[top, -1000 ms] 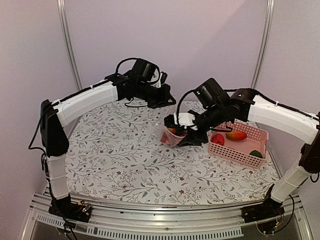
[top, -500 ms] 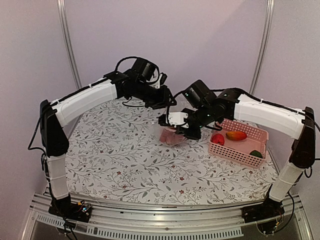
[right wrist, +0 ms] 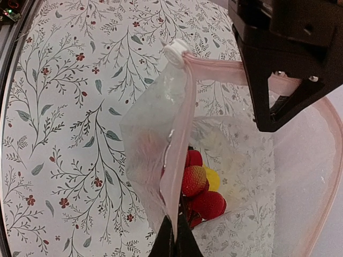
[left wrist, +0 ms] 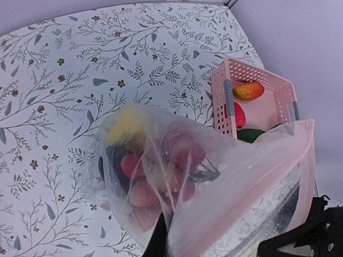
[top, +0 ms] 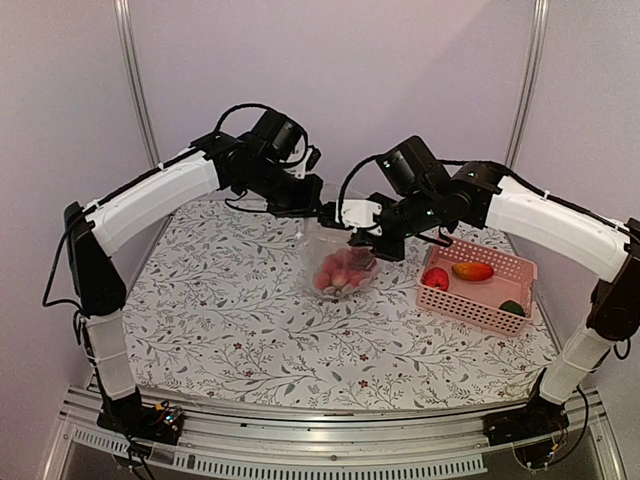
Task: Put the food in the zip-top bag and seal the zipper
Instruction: Adjust the zipper food storage bag at the center of the board, then pick up the fake fruit from the bin.
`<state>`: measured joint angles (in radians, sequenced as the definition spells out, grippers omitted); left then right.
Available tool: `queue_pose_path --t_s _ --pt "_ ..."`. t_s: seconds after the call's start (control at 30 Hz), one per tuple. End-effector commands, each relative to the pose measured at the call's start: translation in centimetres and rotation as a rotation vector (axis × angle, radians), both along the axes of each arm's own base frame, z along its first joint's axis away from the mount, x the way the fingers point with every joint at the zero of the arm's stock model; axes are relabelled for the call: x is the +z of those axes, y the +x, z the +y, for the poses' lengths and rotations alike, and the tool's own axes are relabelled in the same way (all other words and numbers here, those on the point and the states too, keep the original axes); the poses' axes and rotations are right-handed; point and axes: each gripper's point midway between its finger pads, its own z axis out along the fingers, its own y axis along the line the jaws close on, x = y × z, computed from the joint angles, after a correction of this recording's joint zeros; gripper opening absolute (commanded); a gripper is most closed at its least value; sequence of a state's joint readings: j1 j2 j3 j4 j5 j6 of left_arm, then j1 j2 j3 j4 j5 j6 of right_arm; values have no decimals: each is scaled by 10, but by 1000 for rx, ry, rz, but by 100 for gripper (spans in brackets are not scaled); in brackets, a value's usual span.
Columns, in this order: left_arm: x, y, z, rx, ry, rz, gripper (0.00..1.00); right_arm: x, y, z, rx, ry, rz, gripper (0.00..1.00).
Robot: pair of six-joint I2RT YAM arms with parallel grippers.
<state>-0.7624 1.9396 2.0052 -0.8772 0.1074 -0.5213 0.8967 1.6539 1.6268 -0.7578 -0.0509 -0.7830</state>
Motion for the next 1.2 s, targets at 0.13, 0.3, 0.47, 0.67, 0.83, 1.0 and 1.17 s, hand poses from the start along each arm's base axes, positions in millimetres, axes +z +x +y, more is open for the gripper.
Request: queue_pose_path --t_s 0.13,0.3,0.47,0.67,0.83,1.0,1.17 --pt "13 13 13 19 37 -64 0 29 -12 2 20 74 16 31" --pt "9 17 10 17 34 -58 0 60 -33 -11 78 219 162 48" --pt "11 18 7 13 7 -56 0 85 -21 -48 19 328 232 51" --pt "7 17 4 5 -8 -39 0 69 18 -105 -162 357 279 49" --pt "3 16 4 4 -8 -33 0 34 43 -145 -318 358 330 49" --pt "2 14 3 0 -14 -22 0 -17 67 -180 -494 300 376 52" --pt "2 12 4 -1 -17 -21 0 -59 81 -201 -608 265 437 60"
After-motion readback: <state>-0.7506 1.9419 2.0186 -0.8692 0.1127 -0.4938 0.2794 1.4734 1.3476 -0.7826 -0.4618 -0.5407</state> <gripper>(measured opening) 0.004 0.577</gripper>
